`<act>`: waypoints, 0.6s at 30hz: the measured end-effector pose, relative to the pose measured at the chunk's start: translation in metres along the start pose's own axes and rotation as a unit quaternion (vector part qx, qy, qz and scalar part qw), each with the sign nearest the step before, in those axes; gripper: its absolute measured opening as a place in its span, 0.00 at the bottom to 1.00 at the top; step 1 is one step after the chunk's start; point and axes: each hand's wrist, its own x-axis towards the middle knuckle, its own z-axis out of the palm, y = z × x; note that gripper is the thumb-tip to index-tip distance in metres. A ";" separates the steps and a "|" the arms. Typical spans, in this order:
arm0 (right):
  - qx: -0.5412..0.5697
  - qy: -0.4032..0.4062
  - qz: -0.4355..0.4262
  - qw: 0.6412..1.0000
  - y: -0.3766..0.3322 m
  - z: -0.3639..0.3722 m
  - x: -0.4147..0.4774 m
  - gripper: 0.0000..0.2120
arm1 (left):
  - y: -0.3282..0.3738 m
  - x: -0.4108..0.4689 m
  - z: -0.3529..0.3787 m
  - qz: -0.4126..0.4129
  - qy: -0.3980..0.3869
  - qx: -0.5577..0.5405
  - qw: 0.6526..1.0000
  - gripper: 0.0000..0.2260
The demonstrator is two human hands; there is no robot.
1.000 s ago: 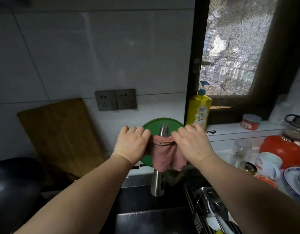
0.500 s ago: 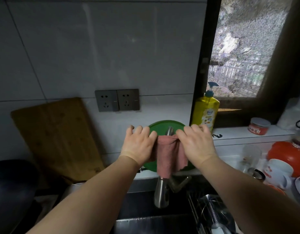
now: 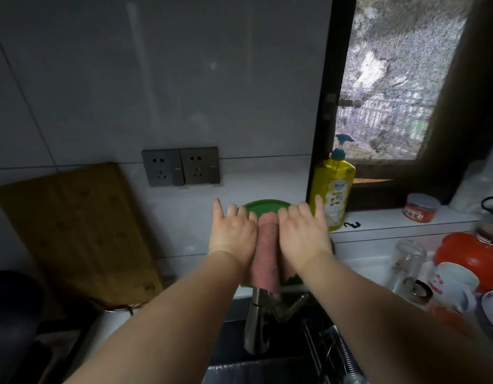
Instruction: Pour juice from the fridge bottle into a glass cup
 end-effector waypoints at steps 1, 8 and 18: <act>-0.007 0.016 0.002 1.000 -0.003 0.002 -0.003 0.26 | 0.003 -0.003 0.003 -0.007 0.001 0.002 1.000 0.20; 0.032 0.060 0.010 0.998 0.007 0.011 -0.023 0.31 | -0.007 -0.030 0.004 -0.009 0.013 -0.007 1.000 0.30; 0.042 0.073 -0.073 0.994 -0.002 -0.030 -0.079 0.42 | -0.022 -0.100 -0.024 0.031 0.028 0.028 0.999 0.32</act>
